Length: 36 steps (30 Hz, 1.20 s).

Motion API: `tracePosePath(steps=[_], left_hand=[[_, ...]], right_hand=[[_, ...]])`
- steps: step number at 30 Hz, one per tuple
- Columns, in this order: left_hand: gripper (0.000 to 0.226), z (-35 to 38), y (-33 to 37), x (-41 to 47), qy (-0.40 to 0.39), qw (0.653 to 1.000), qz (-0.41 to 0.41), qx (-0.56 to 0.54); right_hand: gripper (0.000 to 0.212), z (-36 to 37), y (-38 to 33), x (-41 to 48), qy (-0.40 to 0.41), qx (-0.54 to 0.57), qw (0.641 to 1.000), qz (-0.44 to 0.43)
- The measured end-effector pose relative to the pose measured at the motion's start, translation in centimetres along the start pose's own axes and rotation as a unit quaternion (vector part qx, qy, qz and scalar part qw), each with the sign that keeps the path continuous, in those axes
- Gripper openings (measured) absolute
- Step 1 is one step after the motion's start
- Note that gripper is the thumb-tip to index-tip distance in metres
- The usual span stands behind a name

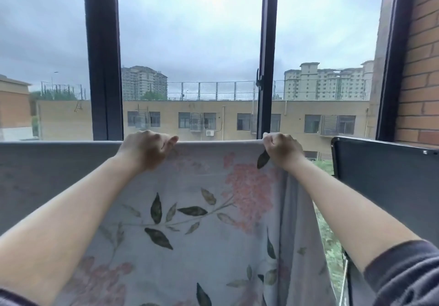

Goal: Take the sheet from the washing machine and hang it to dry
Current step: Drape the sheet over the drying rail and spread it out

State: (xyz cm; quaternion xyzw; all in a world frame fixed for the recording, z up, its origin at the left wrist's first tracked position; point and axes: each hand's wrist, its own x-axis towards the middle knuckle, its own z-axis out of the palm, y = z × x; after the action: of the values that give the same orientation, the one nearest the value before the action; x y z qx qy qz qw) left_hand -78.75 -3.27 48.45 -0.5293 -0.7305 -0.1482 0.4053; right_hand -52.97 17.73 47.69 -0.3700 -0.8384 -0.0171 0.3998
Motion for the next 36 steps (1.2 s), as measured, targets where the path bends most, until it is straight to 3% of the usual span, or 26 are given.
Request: tracePosePath(steps=[4,8,10,13,18,25,33,36], left_hand=[[0.045,-0.7,-1.3,-0.2,-0.042,0.997,0.025,-0.052],[0.034,-0.7,-2.3,-1.9,0.039,0.991,0.076,-0.106],[0.039,-0.6,-3.6,-2.8,0.069,0.993,0.058,-0.082],[0.05,-0.8,-5.1,-3.3,0.051,0.997,0.027,-0.048],[0.057,-1.6,-4.9,-1.5,-0.064,0.998,0.001,-0.017],[0.053,-0.1,-4.8,-3.5,0.077,0.997,0.027,0.001],[0.051,-0.7,-3.9,-3.8,0.066,0.997,0.033,-0.012],[0.05,-0.5,-3.5,-3.8,0.063,0.998,0.025,-0.005]], right_hand=[[0.037,-0.2,-1.7,0.0,-0.017,-0.016,1.0,0.016],[0.029,0.9,-7.5,-1.4,-0.03,0.011,0.986,-0.166],[0.028,1.6,-9.6,-1.7,-0.046,0.015,0.978,-0.202],[0.033,2.3,-10.8,-1.4,-0.028,-0.004,0.984,-0.174],[0.056,2.9,-12.3,-0.8,-0.031,-0.061,0.988,-0.141],[0.049,4.3,-11.6,-2.7,0.108,-0.072,0.977,-0.168],[0.044,3.2,-14.1,-2.4,0.007,-0.079,0.979,-0.186],[0.045,4.1,-16.0,-2.2,0.015,-0.066,0.978,-0.196]])
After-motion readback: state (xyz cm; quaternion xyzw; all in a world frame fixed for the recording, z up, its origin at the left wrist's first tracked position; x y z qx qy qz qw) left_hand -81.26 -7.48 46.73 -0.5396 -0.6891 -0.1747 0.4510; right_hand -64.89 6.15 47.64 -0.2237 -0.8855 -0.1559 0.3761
